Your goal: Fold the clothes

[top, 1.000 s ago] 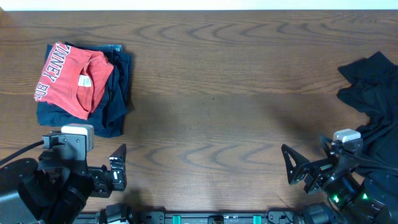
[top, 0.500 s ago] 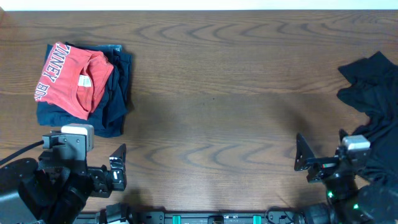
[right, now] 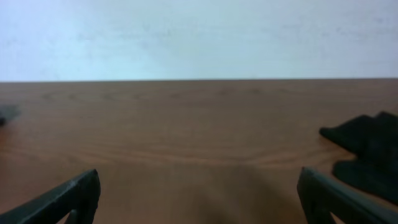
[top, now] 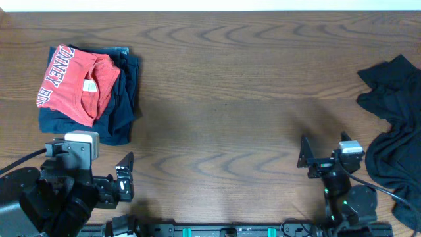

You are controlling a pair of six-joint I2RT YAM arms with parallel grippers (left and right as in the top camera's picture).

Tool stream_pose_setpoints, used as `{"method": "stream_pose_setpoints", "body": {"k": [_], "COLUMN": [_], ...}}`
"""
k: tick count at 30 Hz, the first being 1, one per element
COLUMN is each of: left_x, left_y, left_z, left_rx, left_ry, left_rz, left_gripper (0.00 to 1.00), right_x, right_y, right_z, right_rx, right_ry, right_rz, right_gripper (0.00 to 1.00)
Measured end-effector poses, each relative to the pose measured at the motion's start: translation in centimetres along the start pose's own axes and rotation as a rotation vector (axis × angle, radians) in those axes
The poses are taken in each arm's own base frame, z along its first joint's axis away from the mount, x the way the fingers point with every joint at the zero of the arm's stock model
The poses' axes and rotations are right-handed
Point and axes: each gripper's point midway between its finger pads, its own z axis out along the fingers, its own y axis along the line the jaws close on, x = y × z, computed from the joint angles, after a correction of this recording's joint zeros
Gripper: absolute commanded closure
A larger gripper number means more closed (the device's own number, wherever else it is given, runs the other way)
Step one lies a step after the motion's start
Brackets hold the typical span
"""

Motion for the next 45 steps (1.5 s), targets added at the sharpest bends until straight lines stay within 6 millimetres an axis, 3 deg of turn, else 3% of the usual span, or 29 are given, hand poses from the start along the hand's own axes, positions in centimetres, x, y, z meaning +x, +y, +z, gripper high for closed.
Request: {"method": "stream_pose_setpoints", "body": {"k": [5,32,45], "left_x": [0.0,0.0,0.0], "left_y": [0.0,0.0,-1.8], "left_z": [0.0,0.0,0.0], "left_rx": [-0.001,0.001,0.093], "left_ry": [0.001,0.001,0.002], "left_rz": [0.0,0.001,0.098], "left_gripper": [0.02,0.02,0.02], "right_x": [1.9,1.8,1.8], "right_y": [0.0,0.0,0.0], "right_z": [1.1,1.1,1.1], "right_rx": [-0.007,-0.01,-0.01], "right_ry": [-0.031,-0.037,-0.037], "right_rz": [-0.001,-0.002,-0.001], "right_gripper": [0.01,0.01,0.01]}}
